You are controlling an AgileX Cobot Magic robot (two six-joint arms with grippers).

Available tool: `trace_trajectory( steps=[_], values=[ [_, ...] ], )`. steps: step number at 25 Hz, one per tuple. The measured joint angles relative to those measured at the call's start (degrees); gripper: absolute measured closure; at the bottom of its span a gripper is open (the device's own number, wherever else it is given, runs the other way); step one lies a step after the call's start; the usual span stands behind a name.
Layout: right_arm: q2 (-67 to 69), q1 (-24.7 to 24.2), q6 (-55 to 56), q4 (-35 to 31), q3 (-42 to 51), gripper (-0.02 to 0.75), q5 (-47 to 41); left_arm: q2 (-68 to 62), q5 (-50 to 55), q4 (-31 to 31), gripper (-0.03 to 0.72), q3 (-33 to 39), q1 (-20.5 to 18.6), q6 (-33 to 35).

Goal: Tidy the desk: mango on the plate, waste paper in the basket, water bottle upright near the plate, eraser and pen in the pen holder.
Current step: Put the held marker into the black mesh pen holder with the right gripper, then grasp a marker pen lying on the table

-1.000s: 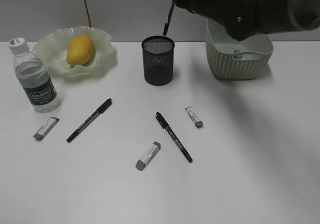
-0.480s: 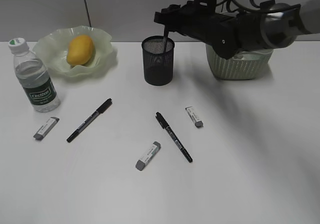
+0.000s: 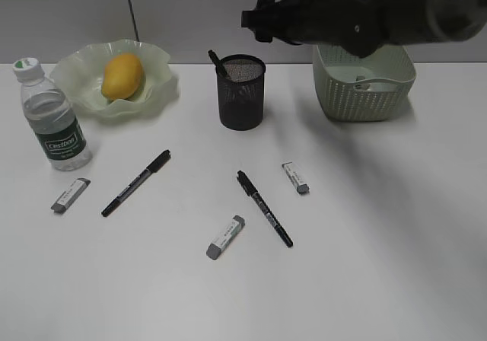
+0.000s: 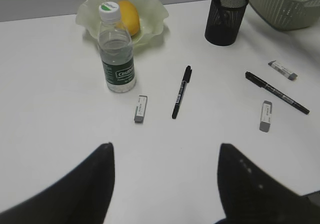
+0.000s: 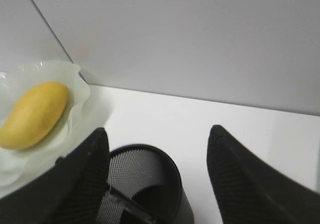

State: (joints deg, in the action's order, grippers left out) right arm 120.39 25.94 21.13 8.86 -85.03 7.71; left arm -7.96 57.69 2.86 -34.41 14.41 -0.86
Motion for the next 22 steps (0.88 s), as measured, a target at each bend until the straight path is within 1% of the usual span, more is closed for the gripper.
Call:
trace_trajectory(
  steps=[1, 5, 9, 11, 14, 18, 20, 22],
  values=[
    [-1.9, 0.0, 0.0, 0.6, 0.0, 0.246, -3.8, 0.0, 0.0, 0.0, 0.198, 0.0, 0.0, 0.0],
    [-8.3, 0.0, -2.2, 1.4, -0.3, 0.246, -23.5, 0.0, 0.0, 0.0, 0.198, 0.0, 0.0, 0.0],
    [-12.2, 0.0, -8.7, 1.1, -0.5, 0.252, -43.4, 0.0, 0.0, 0.0, 0.198, 0.0, 0.0, 0.0],
    [-13.2, 0.0, -11.3, 0.9, -0.5, 0.257, -51.1, 0.0, -0.2, 0.0, 0.198, 0.0, 0.0, 0.0],
    [-14.1, 0.0, -15.0, 0.7, -0.5, 0.259, -60.6, 0.0, -0.2, 0.1, 0.198, 0.0, 0.0, 0.0],
    [-14.4, 0.0, -17.9, 0.7, -0.5, 0.262, -70.7, 0.0, -0.2, 0.5, 0.198, 0.0, 0.0, 0.0],
    [-14.5, 0.0, -18.4, 0.7, -0.5, 0.262, -74.7, 0.0, -0.2, 0.5, 0.198, 0.0, 0.0, 0.0],
    [-15.3, 0.0, -18.5, 0.7, 0.3, 0.265, -76.2, 0.0, -0.2, 0.6, 0.198, 0.0, 0.0, 0.0]
  ],
)
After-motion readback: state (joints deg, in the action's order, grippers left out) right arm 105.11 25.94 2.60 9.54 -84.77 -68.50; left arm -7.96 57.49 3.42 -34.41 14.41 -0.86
